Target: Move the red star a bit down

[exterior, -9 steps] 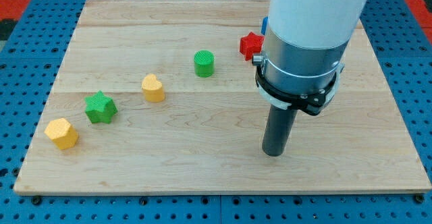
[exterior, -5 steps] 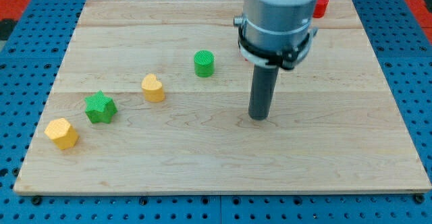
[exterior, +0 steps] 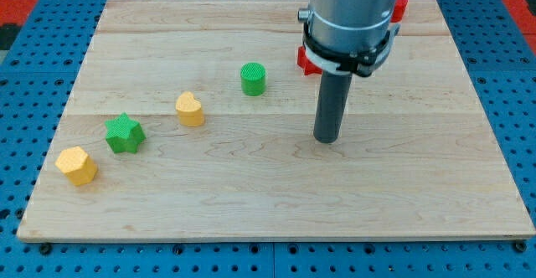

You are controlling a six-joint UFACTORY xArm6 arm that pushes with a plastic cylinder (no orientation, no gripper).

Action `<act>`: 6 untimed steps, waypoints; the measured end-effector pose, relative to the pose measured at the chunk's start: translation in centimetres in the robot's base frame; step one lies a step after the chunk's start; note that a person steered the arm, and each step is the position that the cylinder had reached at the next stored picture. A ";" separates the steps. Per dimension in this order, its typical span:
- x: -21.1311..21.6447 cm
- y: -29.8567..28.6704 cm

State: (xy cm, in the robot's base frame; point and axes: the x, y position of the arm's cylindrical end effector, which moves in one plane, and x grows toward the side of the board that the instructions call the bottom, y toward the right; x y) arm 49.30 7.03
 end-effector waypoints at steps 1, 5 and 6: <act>-1.0 -2.3; -18.7 3.1; -18.4 -1.9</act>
State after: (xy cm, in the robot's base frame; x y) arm 30.87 5.18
